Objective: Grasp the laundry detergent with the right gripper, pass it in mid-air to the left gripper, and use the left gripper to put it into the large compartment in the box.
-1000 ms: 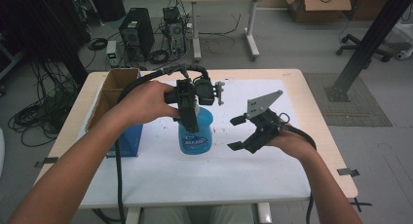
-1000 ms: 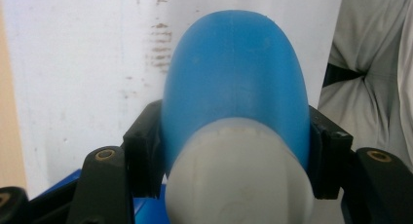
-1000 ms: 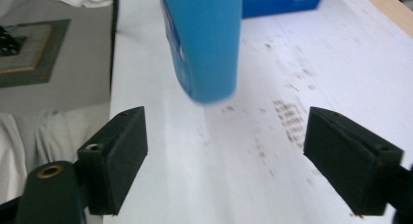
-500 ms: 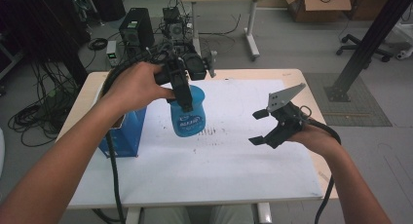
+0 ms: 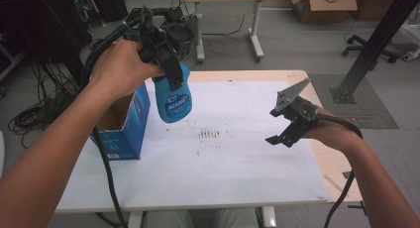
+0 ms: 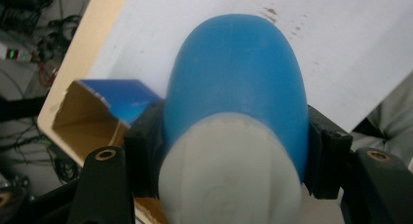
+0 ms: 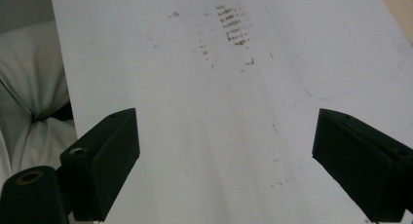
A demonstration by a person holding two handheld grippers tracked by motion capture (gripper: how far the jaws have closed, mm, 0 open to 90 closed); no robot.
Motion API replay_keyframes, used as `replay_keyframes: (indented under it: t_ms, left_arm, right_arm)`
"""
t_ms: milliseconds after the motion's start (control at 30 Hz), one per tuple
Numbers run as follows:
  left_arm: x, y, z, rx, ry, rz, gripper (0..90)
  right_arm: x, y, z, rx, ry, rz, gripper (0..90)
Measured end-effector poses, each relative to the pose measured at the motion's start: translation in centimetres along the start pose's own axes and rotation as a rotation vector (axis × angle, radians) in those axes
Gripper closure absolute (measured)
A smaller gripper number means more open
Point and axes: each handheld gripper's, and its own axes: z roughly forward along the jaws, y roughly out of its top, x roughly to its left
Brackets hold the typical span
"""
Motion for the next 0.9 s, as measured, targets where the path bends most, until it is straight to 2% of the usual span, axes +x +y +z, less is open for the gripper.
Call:
replay_keyframes:
  t_ms: [167,400,533,900]
  left_arm:
    - [1.3,-0.3,-0.7,0.005,0.009,-0.082,38.2]
    - [3.1,-0.7,-1.6,0.020,0.022,-0.204,38.2]
    - [4.2,-1.2,-2.1,0.015,0.026,-0.289,38.2]
    - [6.6,-3.2,-2.9,0.037,0.066,-0.457,38.3]
  right_arm:
    - [0.0,0.0,-0.5,0.040,-0.021,-0.010,9.3]
    - [0.0,-0.3,-1.1,0.028,-0.030,-0.012,9.4]
    - [0.1,-0.5,-1.2,0.029,-0.032,-0.013,9.4]
    - [-0.2,-0.1,-1.4,0.021,-0.023,-0.032,9.7]
